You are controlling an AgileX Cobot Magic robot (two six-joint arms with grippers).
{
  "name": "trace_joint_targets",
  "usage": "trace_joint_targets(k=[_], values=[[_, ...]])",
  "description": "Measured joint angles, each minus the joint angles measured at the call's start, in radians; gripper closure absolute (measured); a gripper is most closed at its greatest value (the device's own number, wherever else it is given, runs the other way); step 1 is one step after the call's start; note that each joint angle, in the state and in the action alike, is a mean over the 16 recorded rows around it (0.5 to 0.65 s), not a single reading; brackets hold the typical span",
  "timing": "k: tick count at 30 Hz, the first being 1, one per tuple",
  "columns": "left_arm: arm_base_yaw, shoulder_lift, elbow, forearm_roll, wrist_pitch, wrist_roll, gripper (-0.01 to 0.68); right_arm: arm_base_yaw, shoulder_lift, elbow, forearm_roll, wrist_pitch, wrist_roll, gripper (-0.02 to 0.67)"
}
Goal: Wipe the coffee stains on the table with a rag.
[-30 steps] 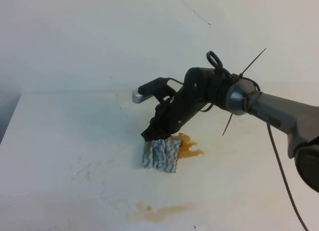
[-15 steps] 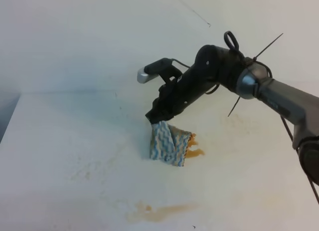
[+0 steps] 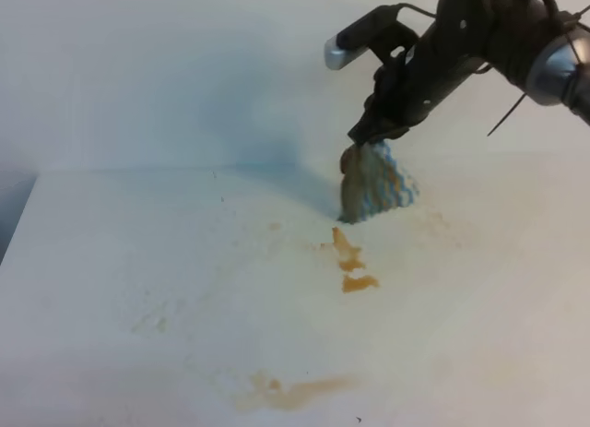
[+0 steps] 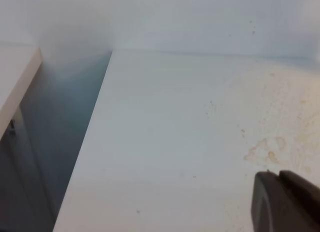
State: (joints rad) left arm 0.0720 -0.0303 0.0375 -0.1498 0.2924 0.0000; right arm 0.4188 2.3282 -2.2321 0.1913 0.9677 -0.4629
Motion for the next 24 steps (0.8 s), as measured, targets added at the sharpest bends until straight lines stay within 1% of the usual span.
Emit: trace_joint_targets(k=[4,10,14,19,24], values=[[0.0,0.0,0.0,0.0,0.0,0.0,0.673,-0.026,-0.005,0.039,-0.02,0.016,0.005,0.632],[0.0,0.0,0.0,0.0,0.0,0.0,0.673,-0.028,0.03,0.113,0.037,0.026,-0.036,0.632],[0.0,0.0,0.0,0.0,0.0,0.0,0.673,0.001,0.057,0.152,0.095,0.017,-0.075,0.632],[0.0,0.0,0.0,0.0,0.0,0.0,0.673,0.059,0.084,0.173,0.161,0.006,-0.114,0.632],[0.0,0.0,0.0,0.0,0.0,0.0,0.673,0.121,0.085,0.175,0.18,0.013,-0.133,0.632]])
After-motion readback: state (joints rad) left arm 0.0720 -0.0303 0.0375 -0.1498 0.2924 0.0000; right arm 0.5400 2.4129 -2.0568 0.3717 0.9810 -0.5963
